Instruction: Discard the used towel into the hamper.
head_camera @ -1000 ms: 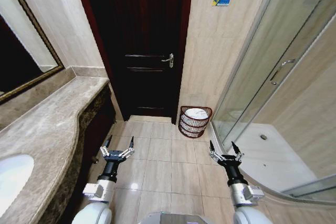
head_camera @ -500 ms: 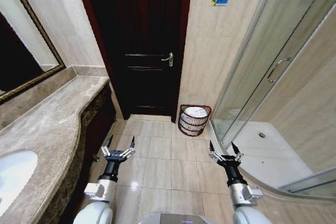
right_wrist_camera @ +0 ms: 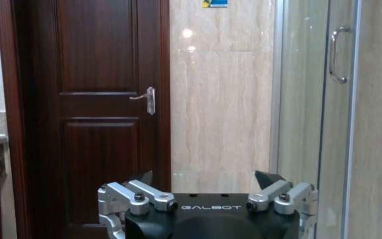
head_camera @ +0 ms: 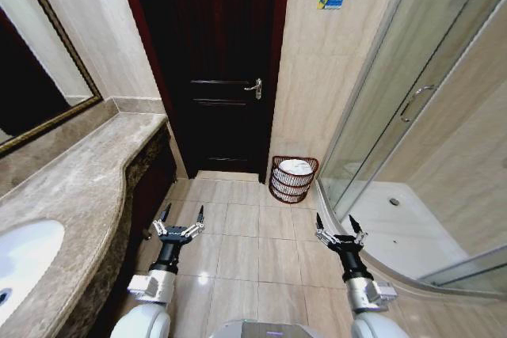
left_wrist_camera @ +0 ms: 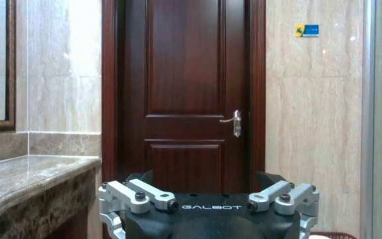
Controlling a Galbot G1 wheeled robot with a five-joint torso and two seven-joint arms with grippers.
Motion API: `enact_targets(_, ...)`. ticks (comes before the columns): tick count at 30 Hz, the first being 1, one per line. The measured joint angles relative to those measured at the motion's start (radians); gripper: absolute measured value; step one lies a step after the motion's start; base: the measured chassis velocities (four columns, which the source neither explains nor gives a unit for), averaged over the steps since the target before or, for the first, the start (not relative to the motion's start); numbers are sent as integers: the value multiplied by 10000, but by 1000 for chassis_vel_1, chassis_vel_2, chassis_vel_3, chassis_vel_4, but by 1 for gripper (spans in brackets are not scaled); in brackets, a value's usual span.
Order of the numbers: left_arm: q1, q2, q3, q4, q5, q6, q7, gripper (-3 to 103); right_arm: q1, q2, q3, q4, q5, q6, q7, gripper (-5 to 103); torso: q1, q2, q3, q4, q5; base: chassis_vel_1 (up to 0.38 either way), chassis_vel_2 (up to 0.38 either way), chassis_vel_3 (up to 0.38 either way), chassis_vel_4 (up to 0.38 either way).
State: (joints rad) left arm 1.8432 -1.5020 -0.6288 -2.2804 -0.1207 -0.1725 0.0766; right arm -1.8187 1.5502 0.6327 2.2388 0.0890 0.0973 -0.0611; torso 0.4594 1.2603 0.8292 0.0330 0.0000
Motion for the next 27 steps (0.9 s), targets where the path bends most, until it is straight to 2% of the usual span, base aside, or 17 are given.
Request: enact_targets(27,-27,-12,-16,-89,-6,12,32,100,0,-5,-38,-24,2,23,5,100,0,0,0,0,0,16,-16,-17,15)
